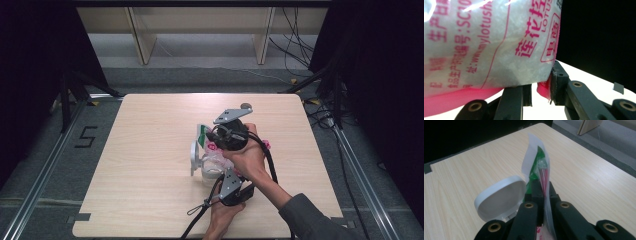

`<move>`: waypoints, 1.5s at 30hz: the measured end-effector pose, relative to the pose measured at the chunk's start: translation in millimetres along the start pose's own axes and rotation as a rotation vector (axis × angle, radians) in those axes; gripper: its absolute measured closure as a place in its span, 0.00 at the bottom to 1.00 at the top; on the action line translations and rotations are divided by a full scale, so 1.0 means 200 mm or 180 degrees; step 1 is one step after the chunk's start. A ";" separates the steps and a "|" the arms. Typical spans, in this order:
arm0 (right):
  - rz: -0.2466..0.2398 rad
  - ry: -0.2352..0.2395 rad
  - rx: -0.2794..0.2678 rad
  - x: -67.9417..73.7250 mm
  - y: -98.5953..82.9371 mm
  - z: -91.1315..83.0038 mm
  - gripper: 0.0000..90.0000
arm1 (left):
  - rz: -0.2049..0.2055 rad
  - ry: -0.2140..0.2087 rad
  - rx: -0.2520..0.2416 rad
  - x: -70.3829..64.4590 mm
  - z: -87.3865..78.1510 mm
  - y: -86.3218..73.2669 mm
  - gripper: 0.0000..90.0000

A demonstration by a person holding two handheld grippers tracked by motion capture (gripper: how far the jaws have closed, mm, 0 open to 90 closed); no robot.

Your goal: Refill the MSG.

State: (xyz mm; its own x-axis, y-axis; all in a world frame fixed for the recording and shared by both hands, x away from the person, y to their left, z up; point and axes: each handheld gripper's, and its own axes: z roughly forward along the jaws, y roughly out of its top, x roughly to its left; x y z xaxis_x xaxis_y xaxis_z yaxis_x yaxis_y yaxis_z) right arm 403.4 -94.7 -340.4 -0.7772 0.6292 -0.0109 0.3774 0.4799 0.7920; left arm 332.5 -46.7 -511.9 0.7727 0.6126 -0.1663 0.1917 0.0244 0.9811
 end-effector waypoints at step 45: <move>-0.0088 -0.0043 -0.0016 0.02 0.02 0.00 1.00 | -0.0033 -0.0045 -0.0067 0.00 0.00 0.01 0.83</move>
State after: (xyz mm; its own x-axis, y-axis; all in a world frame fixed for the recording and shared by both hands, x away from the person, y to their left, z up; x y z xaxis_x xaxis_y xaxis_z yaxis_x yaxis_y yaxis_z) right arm 401.8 -90.8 -337.8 -0.7805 0.6239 -0.0410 0.3532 0.4941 0.7944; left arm 332.9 -47.9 -509.1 0.7792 0.6010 -0.1778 0.1872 0.0476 0.9812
